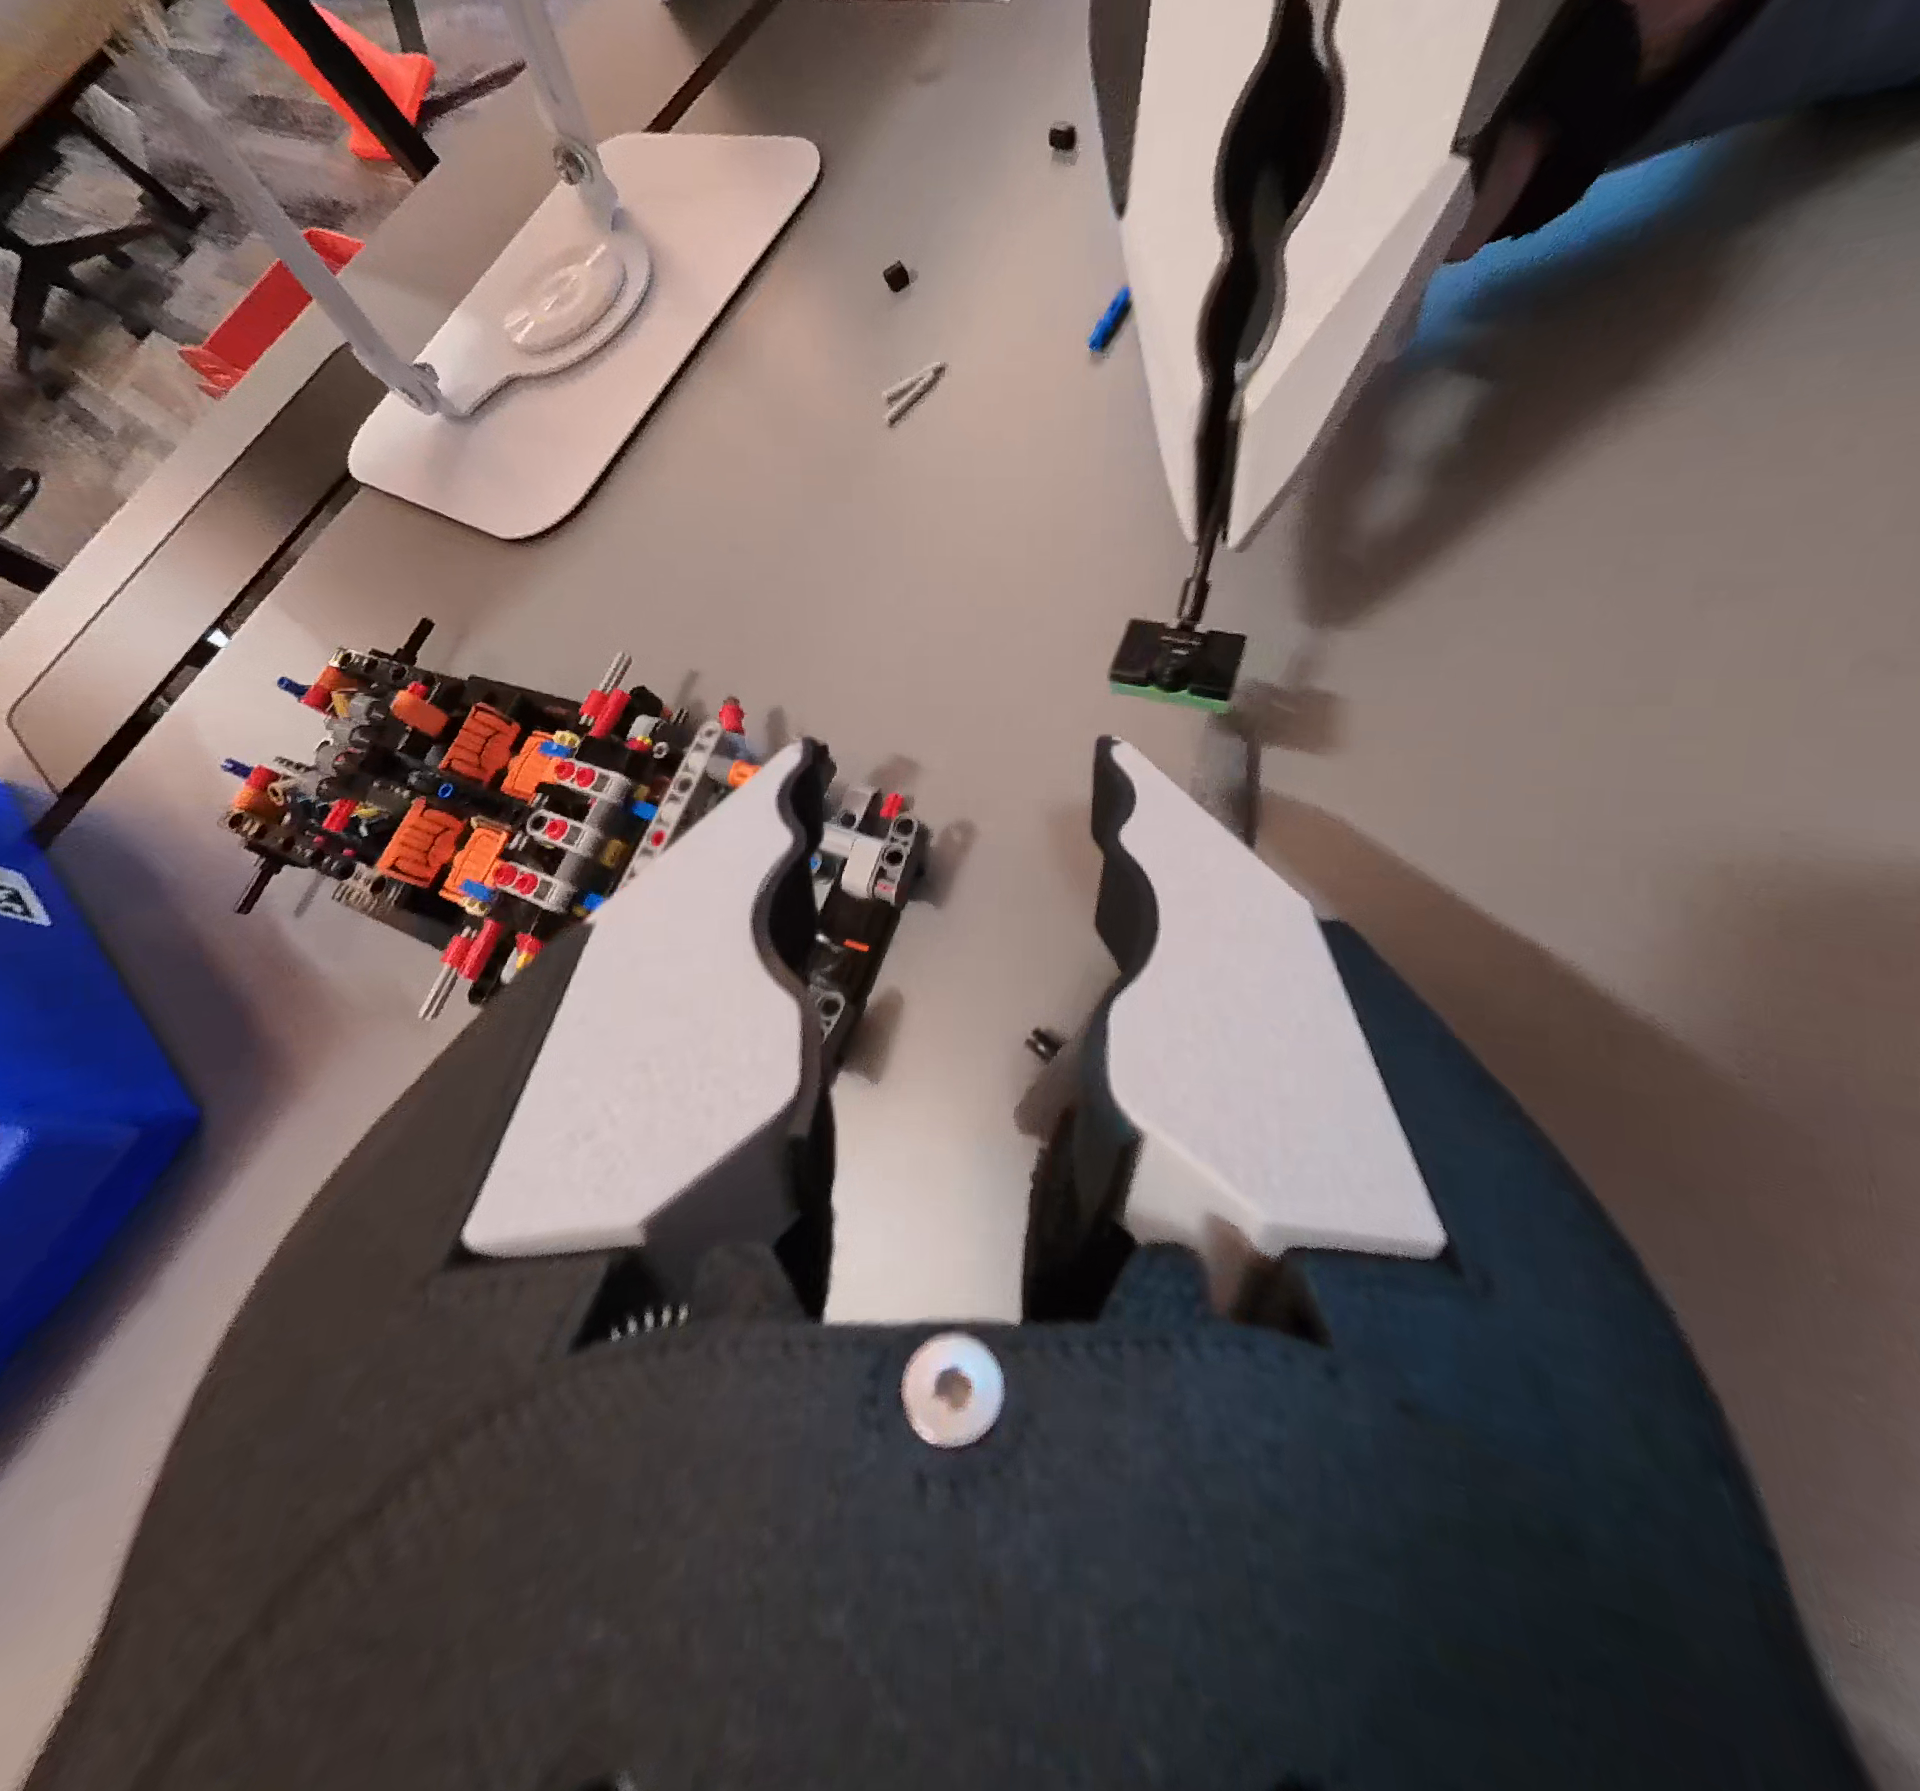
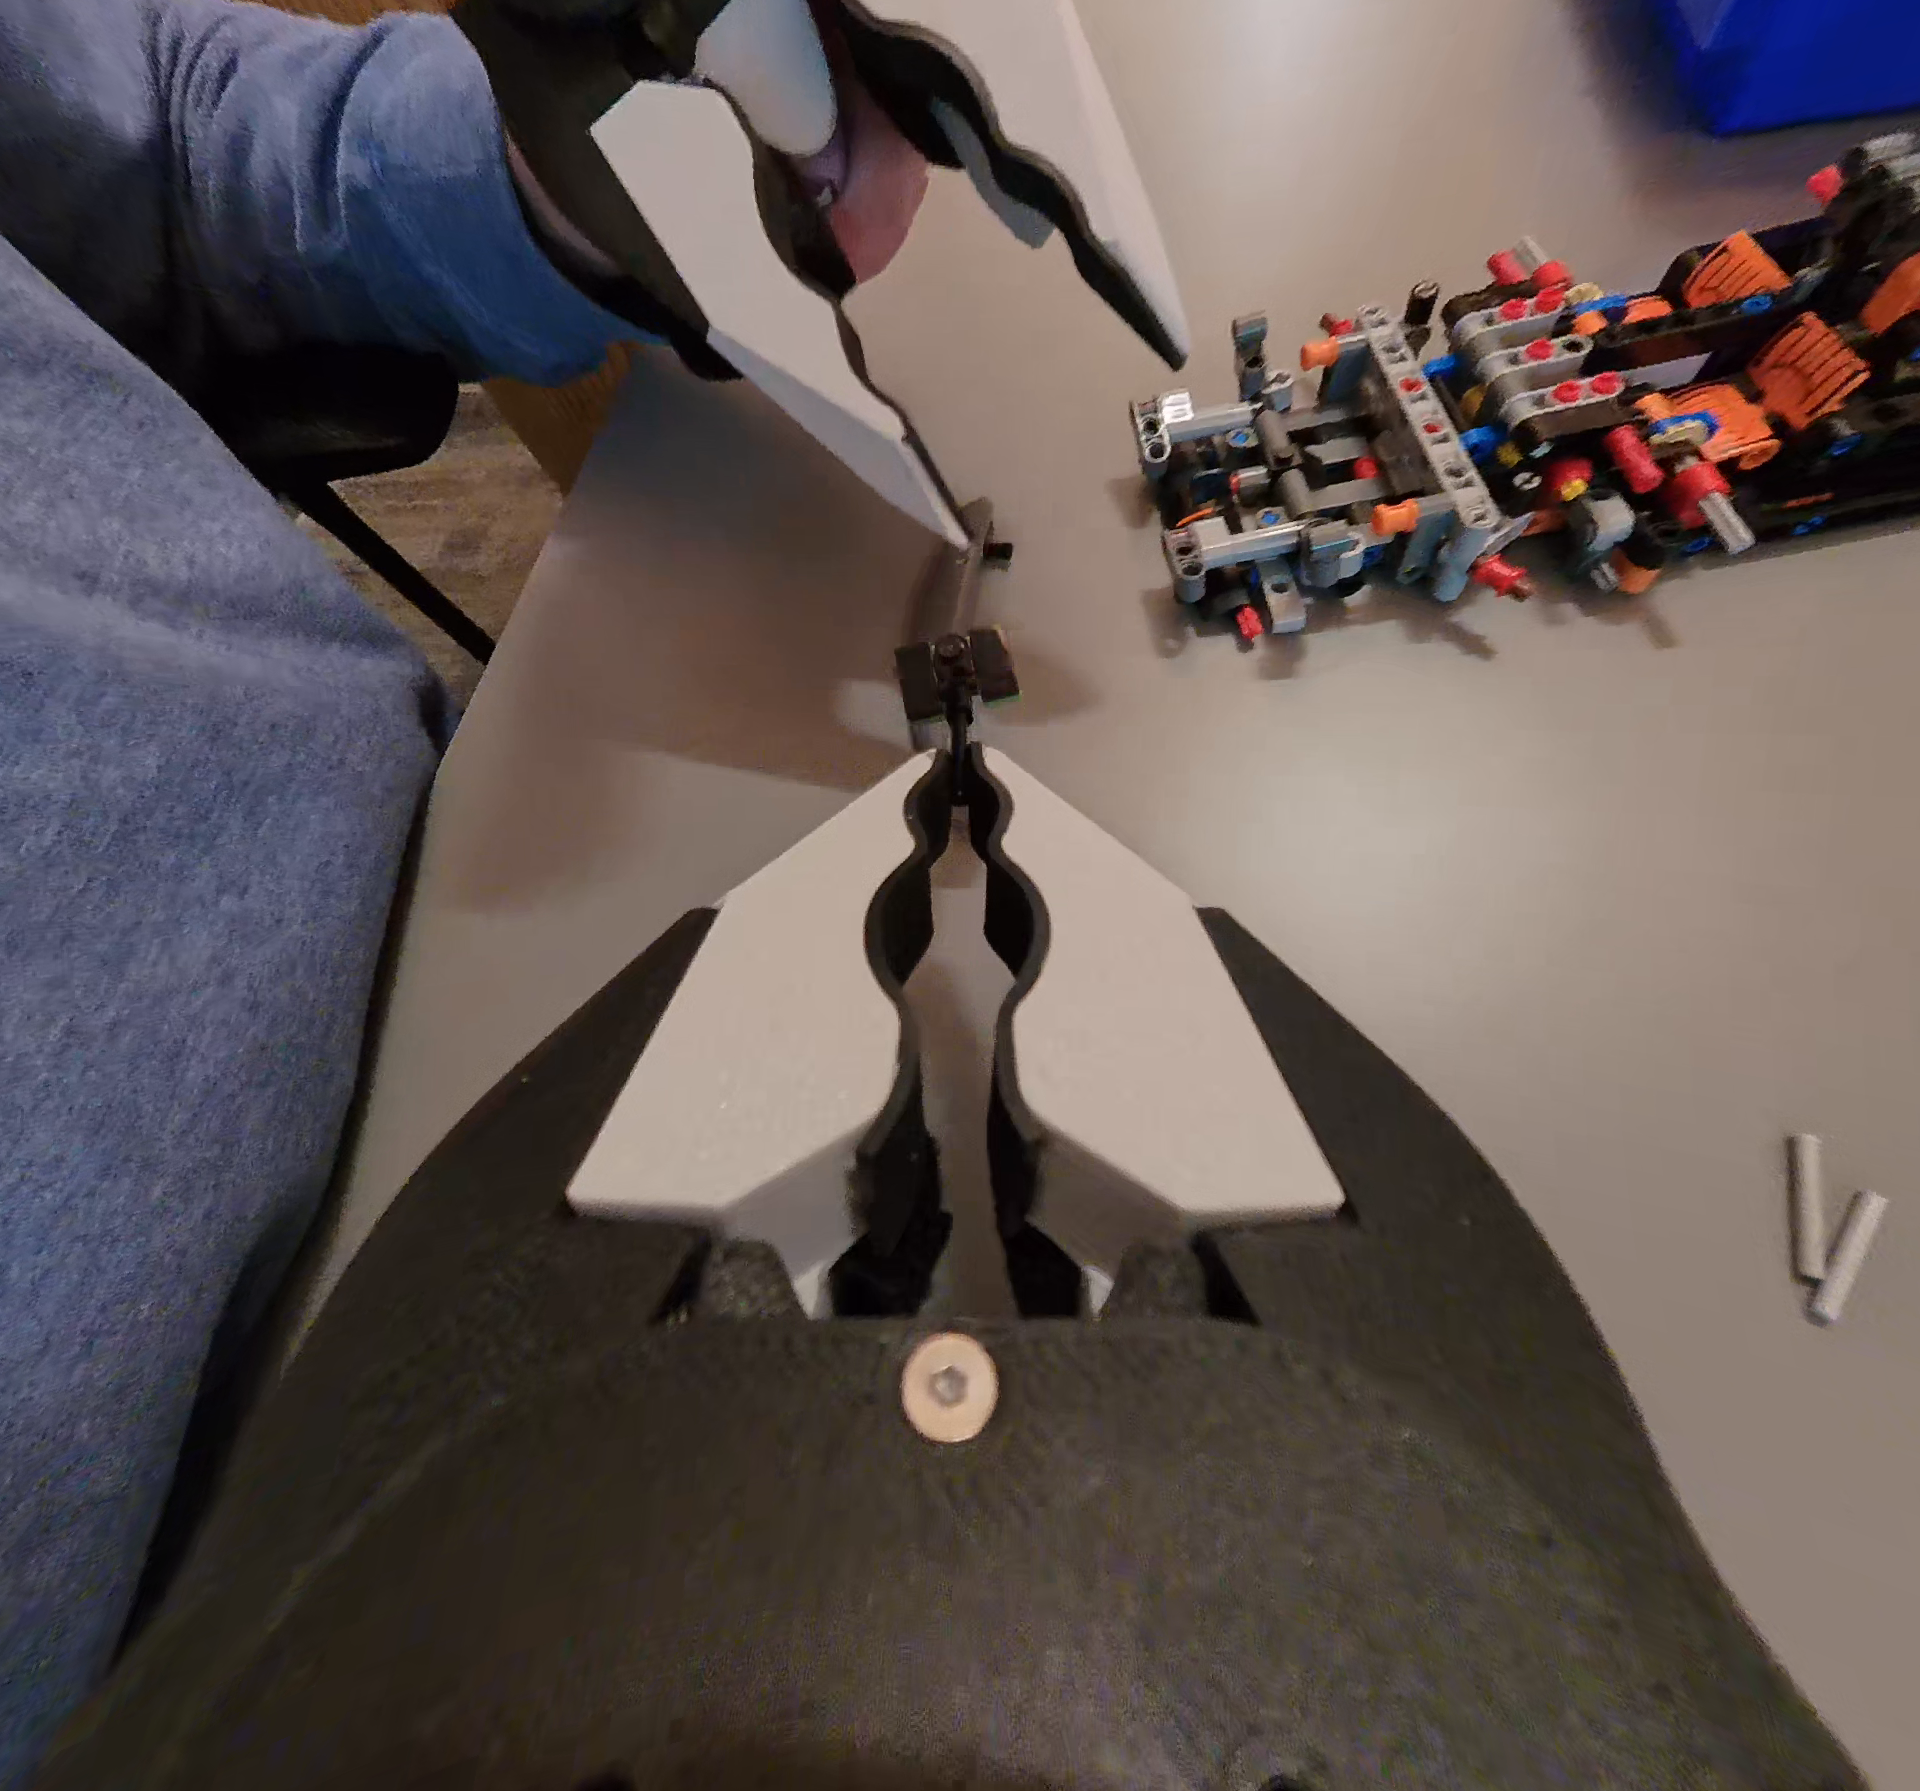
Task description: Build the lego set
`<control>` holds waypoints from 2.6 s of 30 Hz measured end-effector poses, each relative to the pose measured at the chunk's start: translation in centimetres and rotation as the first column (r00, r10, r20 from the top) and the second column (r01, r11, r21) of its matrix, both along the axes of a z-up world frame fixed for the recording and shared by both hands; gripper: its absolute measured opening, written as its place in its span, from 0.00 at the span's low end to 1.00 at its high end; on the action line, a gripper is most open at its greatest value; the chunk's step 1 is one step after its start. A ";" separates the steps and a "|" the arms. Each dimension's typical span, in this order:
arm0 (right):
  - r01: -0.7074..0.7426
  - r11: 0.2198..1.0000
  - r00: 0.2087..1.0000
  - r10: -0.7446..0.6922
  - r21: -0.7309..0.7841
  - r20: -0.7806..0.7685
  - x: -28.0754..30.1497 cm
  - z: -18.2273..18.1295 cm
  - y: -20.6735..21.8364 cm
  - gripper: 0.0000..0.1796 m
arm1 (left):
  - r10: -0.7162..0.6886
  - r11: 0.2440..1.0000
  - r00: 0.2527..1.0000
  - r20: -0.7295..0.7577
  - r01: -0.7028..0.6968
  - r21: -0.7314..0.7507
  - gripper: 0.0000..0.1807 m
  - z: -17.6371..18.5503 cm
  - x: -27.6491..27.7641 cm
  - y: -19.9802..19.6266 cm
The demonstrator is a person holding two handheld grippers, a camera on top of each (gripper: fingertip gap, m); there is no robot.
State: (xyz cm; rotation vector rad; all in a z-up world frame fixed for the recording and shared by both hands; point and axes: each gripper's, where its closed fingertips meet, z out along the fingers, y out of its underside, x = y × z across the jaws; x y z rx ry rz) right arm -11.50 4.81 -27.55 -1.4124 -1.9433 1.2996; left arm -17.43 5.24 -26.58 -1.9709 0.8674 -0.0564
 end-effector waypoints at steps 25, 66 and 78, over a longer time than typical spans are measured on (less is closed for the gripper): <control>0.056 0.998 0.992 -0.056 0.001 -0.116 0.3 0.8 1.4 0.00 | 0.119 0.992 0.993 0.004 -0.118 -0.036 0.67 -0.3 -0.1 1.4; 0.064 0.997 0.992 -0.061 0.029 -0.110 0.7 0.5 1.9 0.00 | 0.061 0.996 0.997 0.040 -0.059 -0.062 0.28 -1.3 1.0 0.8; 0.072 0.997 0.991 -0.068 0.033 -0.112 0.8 0.6 2.1 0.00 | 0.194 0.981 0.981 0.002 -0.194 0.028 0.28 1.2 -3.2 1.3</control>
